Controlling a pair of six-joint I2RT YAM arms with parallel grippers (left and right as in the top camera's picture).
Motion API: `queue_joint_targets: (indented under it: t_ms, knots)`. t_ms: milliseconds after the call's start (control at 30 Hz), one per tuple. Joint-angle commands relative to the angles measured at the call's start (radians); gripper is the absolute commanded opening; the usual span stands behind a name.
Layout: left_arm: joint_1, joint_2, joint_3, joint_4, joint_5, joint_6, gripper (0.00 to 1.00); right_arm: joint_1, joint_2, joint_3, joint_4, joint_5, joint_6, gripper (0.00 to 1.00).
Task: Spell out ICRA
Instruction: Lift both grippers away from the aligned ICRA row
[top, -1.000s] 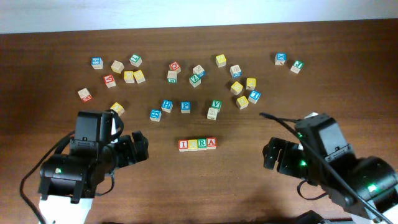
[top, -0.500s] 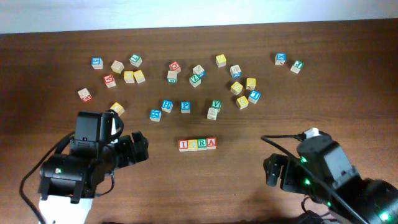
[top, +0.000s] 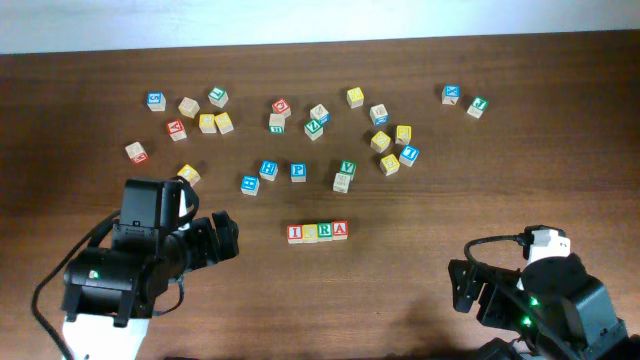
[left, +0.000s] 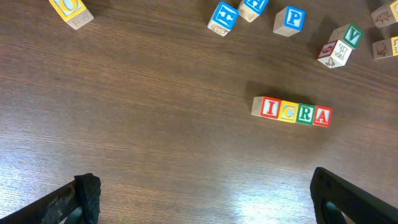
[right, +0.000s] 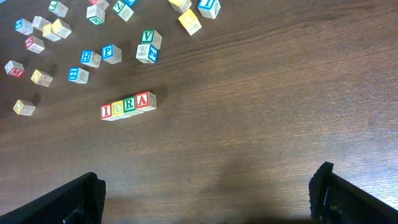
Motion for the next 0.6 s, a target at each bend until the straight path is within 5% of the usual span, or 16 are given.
queue_joint_targets:
  t_ms: [0,333,567]
  knots:
    - [0.005,-0.002,0.009,-0.001,-0.007,0.012,0.99,0.007,0.001,-0.009,0.000,0.024,0.004,0.98]
    - [0.005,-0.002,0.009,-0.001,-0.007,0.012,0.99,0.002,-0.003,-0.011,0.001,0.037,0.003,0.98]
    - [0.005,-0.002,0.009,-0.001,-0.007,0.012,0.99,-0.181,-0.048,-0.095,0.034,0.051,-0.045,0.98]
